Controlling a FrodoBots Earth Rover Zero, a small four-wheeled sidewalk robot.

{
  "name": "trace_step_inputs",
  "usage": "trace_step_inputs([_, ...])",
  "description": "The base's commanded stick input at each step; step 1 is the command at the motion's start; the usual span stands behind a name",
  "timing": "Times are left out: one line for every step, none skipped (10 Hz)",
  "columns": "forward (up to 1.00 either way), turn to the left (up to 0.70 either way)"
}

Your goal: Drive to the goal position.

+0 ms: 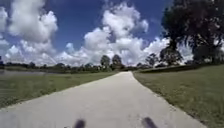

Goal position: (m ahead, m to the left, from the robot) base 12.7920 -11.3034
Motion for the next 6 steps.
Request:
trace_step_inputs([0.7,0.0])
trace_step_inputs([0.7,0.0])
trace_step_inputs([0.7,0.0])
trace_step_inputs([0.7,0.0])
trace_step_inputs([0.7,0.0])
trace_step_inputs([0.7,0.0])
